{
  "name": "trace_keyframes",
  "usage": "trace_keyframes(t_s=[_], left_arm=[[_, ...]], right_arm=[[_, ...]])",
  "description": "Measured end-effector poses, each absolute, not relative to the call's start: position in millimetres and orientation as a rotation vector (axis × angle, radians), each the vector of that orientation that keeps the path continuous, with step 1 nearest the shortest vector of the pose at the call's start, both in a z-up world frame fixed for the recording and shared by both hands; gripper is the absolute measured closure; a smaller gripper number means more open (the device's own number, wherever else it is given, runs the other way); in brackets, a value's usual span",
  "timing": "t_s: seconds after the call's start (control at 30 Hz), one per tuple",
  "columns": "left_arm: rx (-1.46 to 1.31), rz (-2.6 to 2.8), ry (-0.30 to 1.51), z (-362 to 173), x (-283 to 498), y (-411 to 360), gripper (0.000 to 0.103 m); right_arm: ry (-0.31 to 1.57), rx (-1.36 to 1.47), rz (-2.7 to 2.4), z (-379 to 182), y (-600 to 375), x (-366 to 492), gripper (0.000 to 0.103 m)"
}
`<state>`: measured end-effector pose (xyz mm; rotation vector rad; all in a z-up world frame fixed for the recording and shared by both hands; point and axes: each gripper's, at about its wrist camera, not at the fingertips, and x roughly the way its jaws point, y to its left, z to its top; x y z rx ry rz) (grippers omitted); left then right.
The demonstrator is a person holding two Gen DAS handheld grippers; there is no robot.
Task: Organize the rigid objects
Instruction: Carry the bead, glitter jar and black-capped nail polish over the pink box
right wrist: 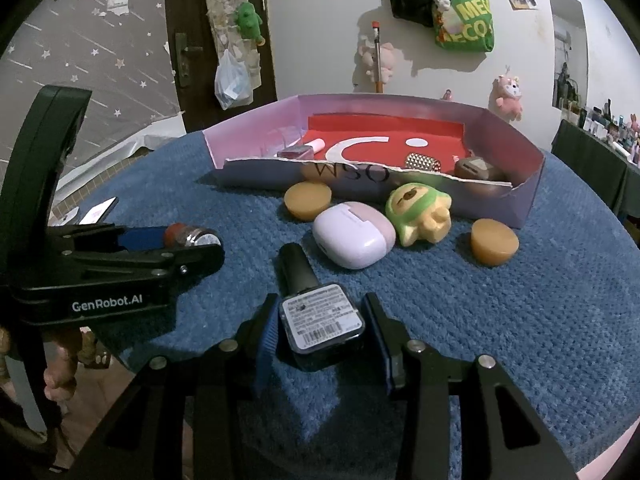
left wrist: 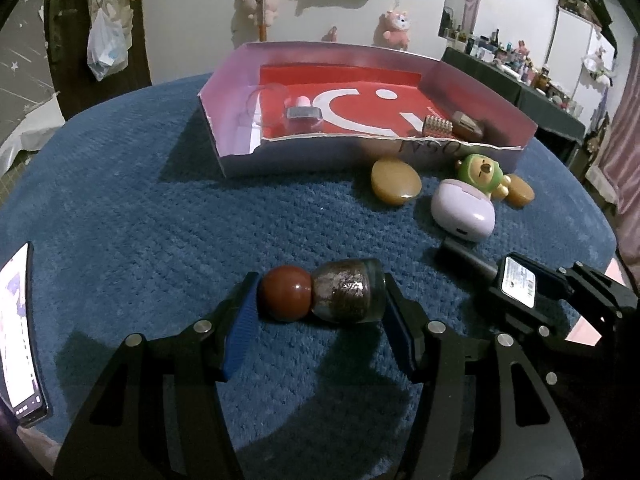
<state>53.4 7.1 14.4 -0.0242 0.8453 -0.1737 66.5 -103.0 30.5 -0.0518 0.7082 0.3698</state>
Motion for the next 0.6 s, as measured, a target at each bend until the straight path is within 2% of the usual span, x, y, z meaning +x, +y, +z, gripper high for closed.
trace_keyframes(t_s=[0.13, 0.23, 0.3, 0.37, 0.43, 0.6], left_arm=[[-0.035, -0.19, 0.831, 14, 55, 10, 0.046], [-0.049, -0.211, 0.822, 14, 57, 11, 0.04], [-0.055, -0.216, 0.816, 14, 57, 13, 0.04], [-0.06, -0.218, 0.811, 13, 58, 14, 0.041], [-0.061, -0.224, 0.803, 14, 58, 15, 0.047], [-0.049, -0.229, 0.793, 14, 56, 14, 0.047]], right_arm=[[0.701, -0.047, 0.368, 30, -102, 68, 0.058], [0.696, -0.052, 0.363, 29, -99, 72, 0.057], [0.696, -0.049, 0.368, 29, -98, 75, 0.055], [0.692, -0.055, 0.364, 29, -95, 77, 0.055], [0.686, -0.085, 0.349, 29, -91, 77, 0.06], [0.691, -0.078, 0.356, 30, -93, 78, 0.061]])
